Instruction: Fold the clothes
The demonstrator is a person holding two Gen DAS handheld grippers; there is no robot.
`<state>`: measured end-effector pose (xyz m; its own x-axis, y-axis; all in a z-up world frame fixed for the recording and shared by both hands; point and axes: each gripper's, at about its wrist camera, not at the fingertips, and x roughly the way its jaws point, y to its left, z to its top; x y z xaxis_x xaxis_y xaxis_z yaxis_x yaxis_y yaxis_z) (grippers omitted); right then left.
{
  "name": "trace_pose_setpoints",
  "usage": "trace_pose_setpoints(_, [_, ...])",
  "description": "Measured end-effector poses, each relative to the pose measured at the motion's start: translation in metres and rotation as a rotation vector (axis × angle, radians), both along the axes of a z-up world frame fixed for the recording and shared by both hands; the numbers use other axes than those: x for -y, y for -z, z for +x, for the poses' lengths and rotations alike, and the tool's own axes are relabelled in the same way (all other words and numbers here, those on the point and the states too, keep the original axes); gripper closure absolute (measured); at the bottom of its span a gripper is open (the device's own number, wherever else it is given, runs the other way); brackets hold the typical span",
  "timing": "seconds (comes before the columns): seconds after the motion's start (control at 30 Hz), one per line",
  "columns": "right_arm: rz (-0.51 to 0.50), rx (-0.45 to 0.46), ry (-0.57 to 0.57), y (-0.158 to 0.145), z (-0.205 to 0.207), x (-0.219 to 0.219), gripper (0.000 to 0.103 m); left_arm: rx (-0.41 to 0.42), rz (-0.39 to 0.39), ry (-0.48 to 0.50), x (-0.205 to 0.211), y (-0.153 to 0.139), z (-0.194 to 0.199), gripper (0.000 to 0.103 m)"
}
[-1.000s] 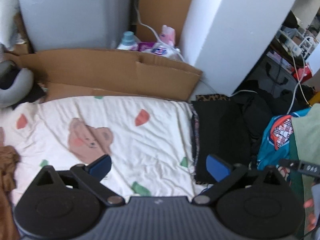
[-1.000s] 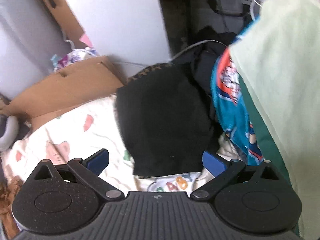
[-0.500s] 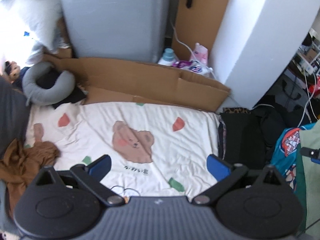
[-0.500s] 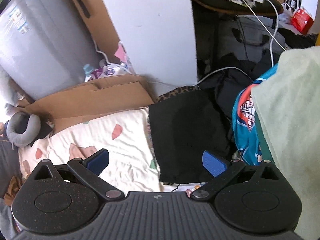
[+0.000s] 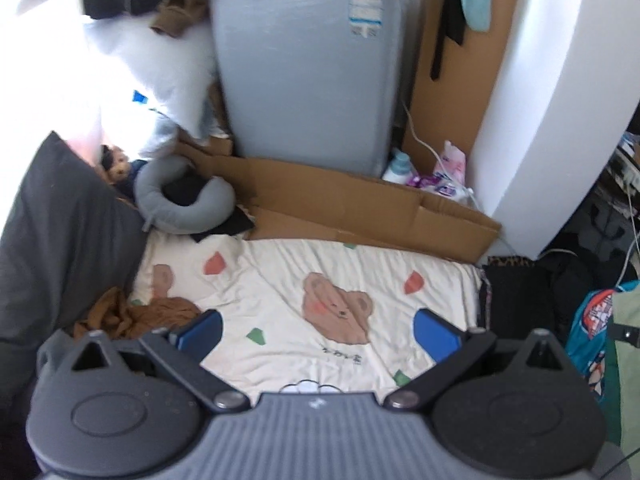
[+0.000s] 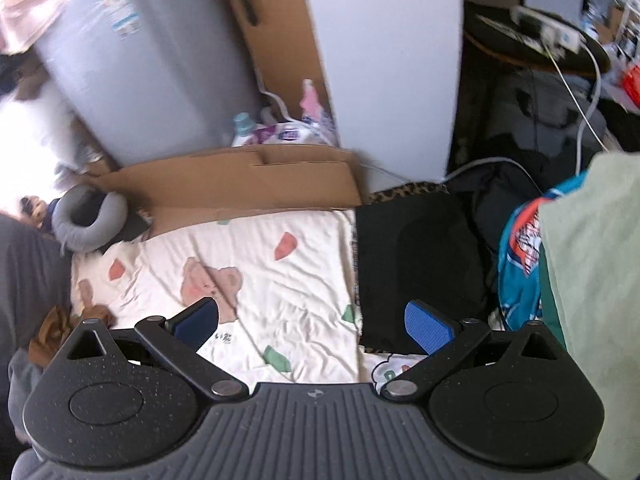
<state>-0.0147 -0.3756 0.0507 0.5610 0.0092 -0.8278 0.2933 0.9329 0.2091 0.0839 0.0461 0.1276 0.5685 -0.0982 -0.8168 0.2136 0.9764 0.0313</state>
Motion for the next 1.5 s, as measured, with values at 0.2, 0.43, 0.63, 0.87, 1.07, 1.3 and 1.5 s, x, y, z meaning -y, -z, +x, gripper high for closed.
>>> trace_pose_setpoints(0.2, [0.000,0.029,-0.046,-0.017,-0.012,-0.028,0.000,0.012,-0.029,-0.086,-0.039,-0.002,-0.029,0.000])
trace_pose_setpoints(0.43, [-0.026,0.027,-0.090,-0.023,-0.030,-0.059,0.000,0.032,-0.054,-0.204,-0.067,0.014,-0.059,0.000])
trace_pose_setpoints(0.63, [-0.082,-0.009,-0.146,-0.010,-0.036,-0.085,0.000,0.033,-0.056,-0.273,-0.070,0.036,-0.081,0.000])
trace_pose_setpoints(0.87, [-0.091,-0.014,-0.175,0.001,-0.036,-0.102,0.000,0.021,-0.038,-0.282,-0.055,0.054,-0.091,0.000])
trace_pose_setpoints(1.07, [-0.091,-0.037,-0.168,0.017,-0.033,-0.106,0.000,-0.010,-0.033,-0.287,-0.043,0.081,-0.090,0.000])
trace_pose_setpoints(1.3, [-0.103,-0.061,-0.203,0.036,-0.036,-0.117,0.000,-0.050,-0.047,-0.295,-0.039,0.109,-0.090,0.000])
trace_pose_setpoints(1.5, [-0.128,-0.078,-0.249,0.041,-0.037,-0.126,0.000,-0.074,-0.063,-0.299,-0.032,0.126,-0.090,0.003])
